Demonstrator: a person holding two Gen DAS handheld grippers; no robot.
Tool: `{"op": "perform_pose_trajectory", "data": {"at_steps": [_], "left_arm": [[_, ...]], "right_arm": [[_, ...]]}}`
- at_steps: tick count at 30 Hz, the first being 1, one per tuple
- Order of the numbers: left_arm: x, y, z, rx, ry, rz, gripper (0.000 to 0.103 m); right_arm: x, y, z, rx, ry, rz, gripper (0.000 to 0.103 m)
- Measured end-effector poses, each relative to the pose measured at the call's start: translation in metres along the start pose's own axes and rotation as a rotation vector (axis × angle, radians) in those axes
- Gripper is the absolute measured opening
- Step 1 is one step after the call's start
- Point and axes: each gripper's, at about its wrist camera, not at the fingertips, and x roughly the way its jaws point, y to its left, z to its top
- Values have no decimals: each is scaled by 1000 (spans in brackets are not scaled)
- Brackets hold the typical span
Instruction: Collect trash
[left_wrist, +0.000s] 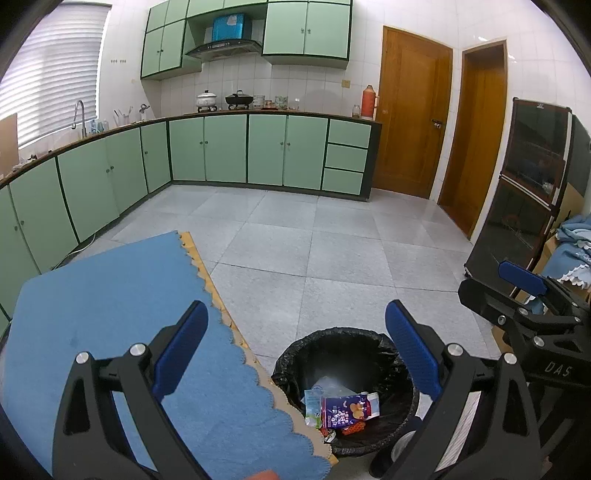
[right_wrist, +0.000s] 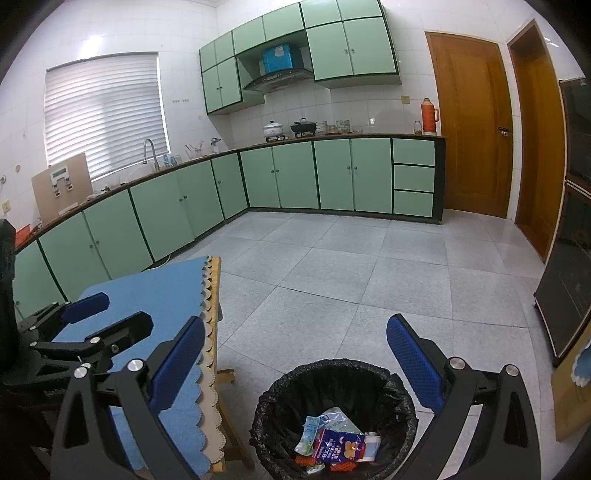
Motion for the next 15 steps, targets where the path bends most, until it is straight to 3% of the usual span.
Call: {"op": "perform_pose_trajectory", "data": {"at_steps": [15], "left_arm": [[-2, -2, 1, 0, -5, 2, 94]], "right_arm": [[1, -1, 0, 1, 2, 1, 97]]}}
